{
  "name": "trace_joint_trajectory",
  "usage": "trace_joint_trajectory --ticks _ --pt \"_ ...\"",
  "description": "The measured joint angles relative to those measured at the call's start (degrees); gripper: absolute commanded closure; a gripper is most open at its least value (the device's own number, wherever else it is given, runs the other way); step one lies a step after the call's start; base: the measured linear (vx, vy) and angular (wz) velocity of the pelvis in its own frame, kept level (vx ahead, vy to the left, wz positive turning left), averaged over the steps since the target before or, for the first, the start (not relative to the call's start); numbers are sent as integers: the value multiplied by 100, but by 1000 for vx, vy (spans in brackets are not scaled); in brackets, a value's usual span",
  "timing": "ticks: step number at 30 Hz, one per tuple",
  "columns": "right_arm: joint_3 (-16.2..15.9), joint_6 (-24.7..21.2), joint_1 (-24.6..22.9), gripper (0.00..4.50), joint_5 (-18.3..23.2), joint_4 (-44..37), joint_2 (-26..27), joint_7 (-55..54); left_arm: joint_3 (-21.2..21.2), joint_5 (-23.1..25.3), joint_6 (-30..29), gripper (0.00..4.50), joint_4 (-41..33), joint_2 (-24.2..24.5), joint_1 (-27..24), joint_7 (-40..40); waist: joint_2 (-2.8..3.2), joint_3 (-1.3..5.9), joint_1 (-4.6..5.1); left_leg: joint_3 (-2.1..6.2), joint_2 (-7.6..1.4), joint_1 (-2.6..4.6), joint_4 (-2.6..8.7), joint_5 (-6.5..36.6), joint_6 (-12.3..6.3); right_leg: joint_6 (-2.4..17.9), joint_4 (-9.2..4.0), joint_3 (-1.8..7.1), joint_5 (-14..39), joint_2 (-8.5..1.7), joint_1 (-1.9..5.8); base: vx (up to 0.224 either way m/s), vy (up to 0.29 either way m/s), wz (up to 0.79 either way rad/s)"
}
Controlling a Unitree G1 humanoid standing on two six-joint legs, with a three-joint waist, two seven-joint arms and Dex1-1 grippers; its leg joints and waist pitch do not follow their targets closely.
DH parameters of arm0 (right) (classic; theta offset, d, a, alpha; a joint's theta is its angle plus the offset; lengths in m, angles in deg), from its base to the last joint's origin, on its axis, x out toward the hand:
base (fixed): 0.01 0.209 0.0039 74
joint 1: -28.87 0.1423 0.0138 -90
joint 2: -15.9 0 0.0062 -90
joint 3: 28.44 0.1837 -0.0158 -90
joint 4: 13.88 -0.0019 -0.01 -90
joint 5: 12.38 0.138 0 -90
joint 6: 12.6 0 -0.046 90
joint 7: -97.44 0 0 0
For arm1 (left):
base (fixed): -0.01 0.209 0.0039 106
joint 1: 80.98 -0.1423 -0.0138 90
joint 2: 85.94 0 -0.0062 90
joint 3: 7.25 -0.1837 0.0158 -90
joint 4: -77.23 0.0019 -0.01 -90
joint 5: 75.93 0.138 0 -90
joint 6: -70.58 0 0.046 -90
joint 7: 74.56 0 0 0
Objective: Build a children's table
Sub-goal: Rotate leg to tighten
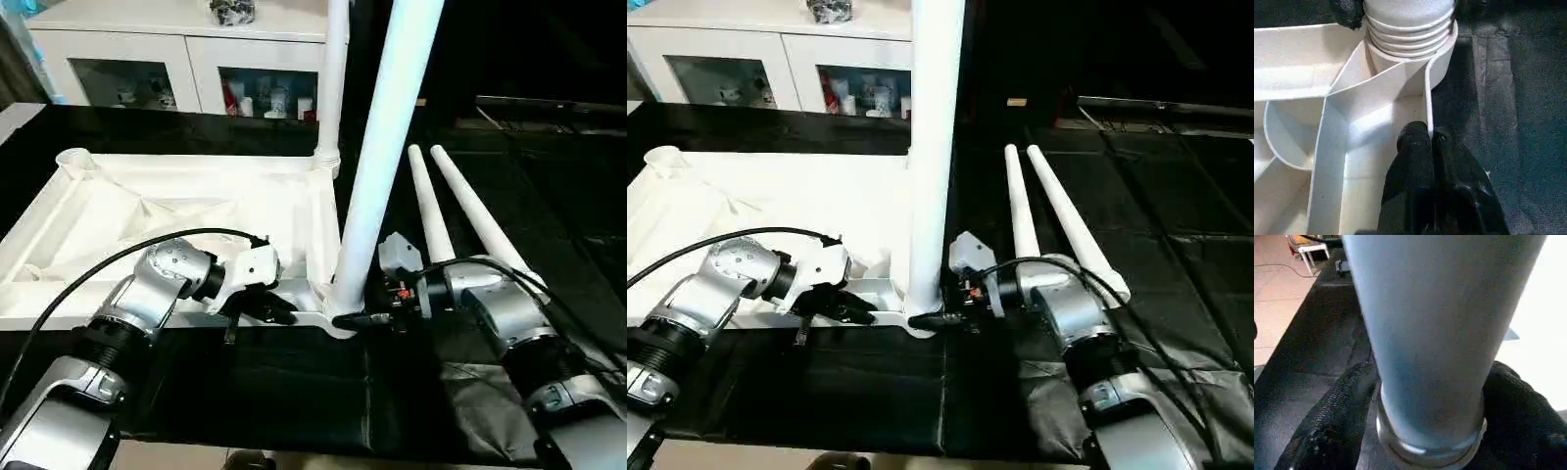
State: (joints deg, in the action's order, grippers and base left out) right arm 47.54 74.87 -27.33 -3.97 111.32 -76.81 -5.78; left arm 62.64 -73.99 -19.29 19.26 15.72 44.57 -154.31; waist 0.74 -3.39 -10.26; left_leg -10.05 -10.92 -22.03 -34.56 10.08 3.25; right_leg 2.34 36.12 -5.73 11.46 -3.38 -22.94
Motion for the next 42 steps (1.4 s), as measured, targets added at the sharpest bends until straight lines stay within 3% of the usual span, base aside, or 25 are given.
trace_joint_trajectory --ticks 11,14,17,20,23,28,33,36,38,39,42 --pt "81 12 40 196 74 164 118 -11 10 -2 27 450 158 -51 58 7 3 2 -25 0 -1 4 0 0 1 1 3 -1 -1 0 2 0 0 0" --pt "265 -255 -38 200 81 116 273 -411 149 -3 -227 450 281 -241 78 312 7 4 -32 0 -3 12 0 -1 2 3 7 -1 -5 0 11 0 0 0" --pt "462 -453 -57 202 63 37 457 -1137 247 13 -504 450 423 -399 146 759 17 10 17 0 -2 21 0 -3 5 2 5 0 -16 0 15 0 0 0" --pt "806 -507 14 213 -148 98 985 -2758 451 67 -1091 450 550 -843 259 1620 30 14 128 0 3 40 2 -7 12 -9 1 2 -13 -3 25 0 0 0" --pt "985 -591 154 242 -327 247 1244 -3710 635 57 -1578 450 512 -1157 265 2183 34 13 228 0 5 56 5 -7 12 -12 -1 3 -12 -4 38 0 0 0" --pt "1148 -679 441 253 -551 527 1591 -4810 793 71 -2097 450 262 -1458 221 2894 35 13 329 -1 5 64 29 -10 16 -6 -2 3 -15 -1 31 0 0 0" --pt "1147 -604 458 253 -677 526 1649 -4993 792 121 -2159 450 160 -1472 210 2965 36 13 368 -1 7 56 32 -9 16 -4 -11 4 -5 0 28 0 0 0" --pt "1136 -562 374 185 -677 423 1613 -4803 736 121 -2056 450 18 -1386 111 2932 34 13 380 -2 7 53 32 -8 14 -5 -16 5 -4 0 27 0 0 0" --pt "1110 -548 341 185 -676 358 1567 -4649 714 119 -1985 450 17 -1328 105 2882 34 13 379 -2 7 49 34 -8 13 -6 -18 5 -3 0 23 0 0 0" --pt "1082 -525 271 153 -666 286 1483 -4472 684 114 -1925 450 19 -1259 103 2792 33 13 377 -2 6 45 35 -8 13 -7 -21 4 -3 1 20 0 0 0" --pt "950 -467 80 138 -540 60 1208 -3813 644 100 -1613 450 92 -1060 99 2503 31 12 385 -2 6 25 35 -7 11 -8 -23 4 -2 2 4 0 0 0"
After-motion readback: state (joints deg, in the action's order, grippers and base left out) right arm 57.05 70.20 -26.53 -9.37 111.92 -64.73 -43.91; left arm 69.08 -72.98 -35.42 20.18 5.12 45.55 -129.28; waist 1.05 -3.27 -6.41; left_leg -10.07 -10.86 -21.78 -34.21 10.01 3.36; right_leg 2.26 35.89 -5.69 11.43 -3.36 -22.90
